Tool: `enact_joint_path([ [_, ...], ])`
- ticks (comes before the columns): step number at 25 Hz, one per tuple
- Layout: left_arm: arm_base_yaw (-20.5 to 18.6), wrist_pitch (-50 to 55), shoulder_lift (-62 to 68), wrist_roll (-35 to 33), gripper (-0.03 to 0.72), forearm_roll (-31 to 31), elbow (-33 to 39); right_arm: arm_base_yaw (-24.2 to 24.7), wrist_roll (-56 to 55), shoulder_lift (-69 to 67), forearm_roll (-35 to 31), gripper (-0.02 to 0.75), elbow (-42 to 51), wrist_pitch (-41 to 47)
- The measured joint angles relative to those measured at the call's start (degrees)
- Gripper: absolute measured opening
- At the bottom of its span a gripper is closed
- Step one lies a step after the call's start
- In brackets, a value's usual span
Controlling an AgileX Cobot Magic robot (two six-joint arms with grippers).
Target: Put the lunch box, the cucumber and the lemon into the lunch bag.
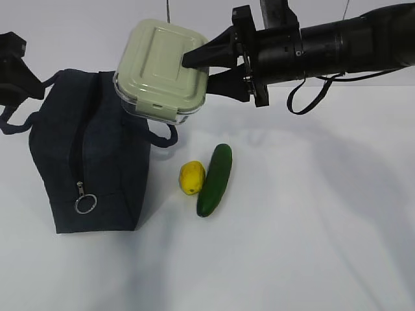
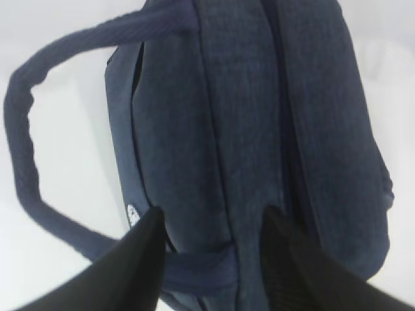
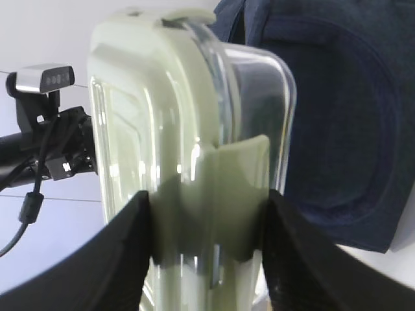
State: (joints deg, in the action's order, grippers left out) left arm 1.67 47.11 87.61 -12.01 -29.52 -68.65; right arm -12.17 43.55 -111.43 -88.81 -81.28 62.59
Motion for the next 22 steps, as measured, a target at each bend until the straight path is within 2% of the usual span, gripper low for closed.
enact_joint_path([
  [11,0.00,1.37,5.13,-4.04,0.346,-4.40,-1.31,-2.91,-0.04,-0.11,-0.41,0.380,-3.14,-4.66],
  [13,0.00,1.47,5.98,-4.30,0.327,-4.51,-1.44,-3.60,-0.04,-0.39,-0.46,0.380,-3.24,-4.99],
  [14,0.00,1.61,6.22,-4.41,0.291,-4.51,-1.67,-3.81,-0.13,-0.61,-0.46,0.380,-3.24,-5.10],
  [18,0.00,4.85,6.55,-6.66,0.038,-4.73,-3.36,-5.12,-0.13,-1.57,-0.88,0.380,-3.26,-5.78],
  [22,0.00,9.06,6.60,-9.56,-0.005,-7.19,-6.00,-5.36,-0.13,-2.78,-2.11,0.380,-3.26,-6.20],
])
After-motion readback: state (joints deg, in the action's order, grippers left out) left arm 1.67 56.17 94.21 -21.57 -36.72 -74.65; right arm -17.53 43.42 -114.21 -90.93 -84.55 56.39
